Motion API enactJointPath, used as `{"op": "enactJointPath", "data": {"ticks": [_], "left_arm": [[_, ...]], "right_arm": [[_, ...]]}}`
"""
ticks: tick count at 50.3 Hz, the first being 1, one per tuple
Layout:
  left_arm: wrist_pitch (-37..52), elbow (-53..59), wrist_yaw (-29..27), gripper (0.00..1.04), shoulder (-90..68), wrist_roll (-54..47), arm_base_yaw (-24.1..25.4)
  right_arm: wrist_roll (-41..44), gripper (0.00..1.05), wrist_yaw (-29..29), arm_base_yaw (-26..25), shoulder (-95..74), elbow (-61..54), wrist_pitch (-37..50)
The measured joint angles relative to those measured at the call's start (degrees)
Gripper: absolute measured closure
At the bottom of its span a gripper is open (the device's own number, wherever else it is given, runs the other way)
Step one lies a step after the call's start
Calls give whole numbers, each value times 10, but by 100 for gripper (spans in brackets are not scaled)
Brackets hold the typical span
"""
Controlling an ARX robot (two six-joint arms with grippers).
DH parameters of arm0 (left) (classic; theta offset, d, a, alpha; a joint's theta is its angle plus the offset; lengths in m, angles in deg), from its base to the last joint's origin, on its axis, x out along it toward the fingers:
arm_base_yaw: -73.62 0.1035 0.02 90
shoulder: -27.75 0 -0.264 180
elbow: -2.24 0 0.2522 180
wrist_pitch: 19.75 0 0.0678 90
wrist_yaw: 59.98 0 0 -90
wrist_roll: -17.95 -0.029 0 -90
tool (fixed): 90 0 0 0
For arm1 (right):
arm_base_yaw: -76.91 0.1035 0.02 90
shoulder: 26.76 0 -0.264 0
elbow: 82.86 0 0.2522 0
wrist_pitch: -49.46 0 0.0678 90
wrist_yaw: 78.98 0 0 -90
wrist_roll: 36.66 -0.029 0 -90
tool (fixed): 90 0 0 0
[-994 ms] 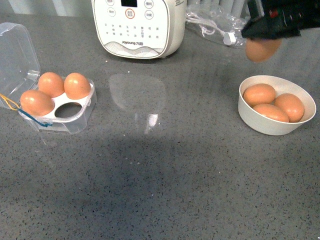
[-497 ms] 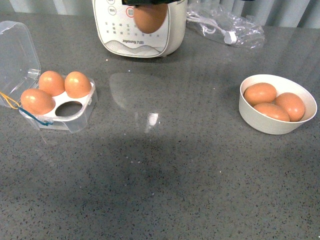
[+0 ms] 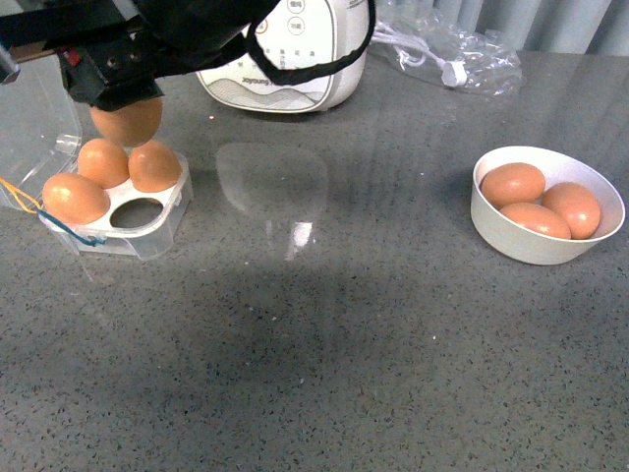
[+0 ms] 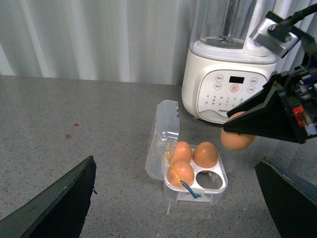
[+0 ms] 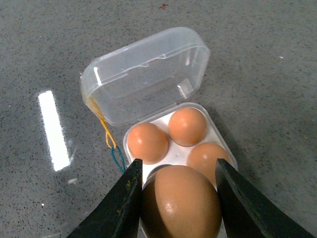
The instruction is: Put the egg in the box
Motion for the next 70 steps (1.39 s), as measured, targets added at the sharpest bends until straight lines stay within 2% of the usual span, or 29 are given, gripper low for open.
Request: {"op": "enactJointPath", "data": {"ticks": [19,34,35,40,47,53,64,70], "left_arm": [[0,0,0,7,0,0,0],[0,0,0,7,0,0,0],[0,0,0,7,0,0,0],[0,0,0,7,0,0,0],[0,0,0,7,0,0,0],[0,0,0,7,0,0,0],[0,0,0,7,0,0,0],[0,0,0,7,0,0,0]], "right_arm": [[27,67,38,26,-63,35,-10],[32,67,40,28,-85,45,-20],[32,66,42,28,-85,46,-21],[27,46,37,26,-84,50,-17],[14,25,29,19,-71,44,-4],[-2,5,43,7,-41,17,17],[-95,7,140,-57,53,-76,59],[-134,7,236,-113,120,-164,110]]}}
